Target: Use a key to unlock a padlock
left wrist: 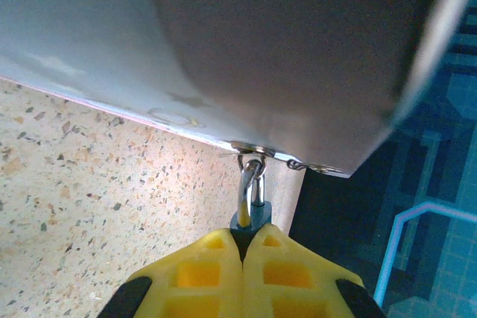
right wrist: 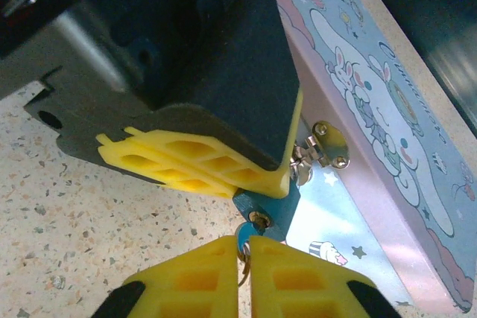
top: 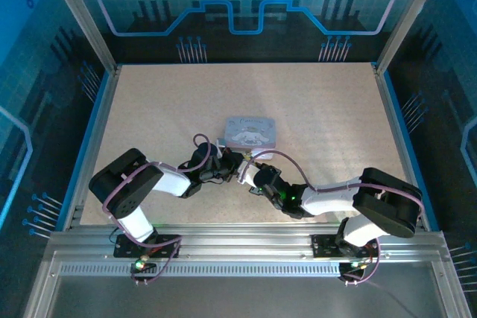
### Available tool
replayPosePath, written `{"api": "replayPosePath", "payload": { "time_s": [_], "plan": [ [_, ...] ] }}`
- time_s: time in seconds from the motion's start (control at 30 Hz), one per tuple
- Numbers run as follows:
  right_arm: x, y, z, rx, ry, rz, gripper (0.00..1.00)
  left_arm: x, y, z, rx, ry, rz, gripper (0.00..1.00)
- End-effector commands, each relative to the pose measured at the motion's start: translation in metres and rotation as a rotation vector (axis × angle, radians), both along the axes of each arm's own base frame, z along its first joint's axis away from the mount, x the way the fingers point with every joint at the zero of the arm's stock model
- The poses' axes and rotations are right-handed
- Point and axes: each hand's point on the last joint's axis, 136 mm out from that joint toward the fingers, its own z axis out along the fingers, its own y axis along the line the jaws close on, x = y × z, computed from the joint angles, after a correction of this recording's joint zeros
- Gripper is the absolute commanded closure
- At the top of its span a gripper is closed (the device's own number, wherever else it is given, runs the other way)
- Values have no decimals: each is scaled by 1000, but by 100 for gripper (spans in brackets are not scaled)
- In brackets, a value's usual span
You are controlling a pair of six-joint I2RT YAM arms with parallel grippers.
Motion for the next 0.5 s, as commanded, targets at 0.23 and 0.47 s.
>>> {"api": "replayPosePath", "payload": {
  "time_s": [0.23, 0.47],
  "plan": [
    [8, 3, 7, 51, -10, -42, 96, -3, -9, 16, -62, -37, -30, 100],
    [11, 2, 8, 90, 6, -59, 100, -3, -8, 16, -62, -37, -30, 100]
  ]
}}
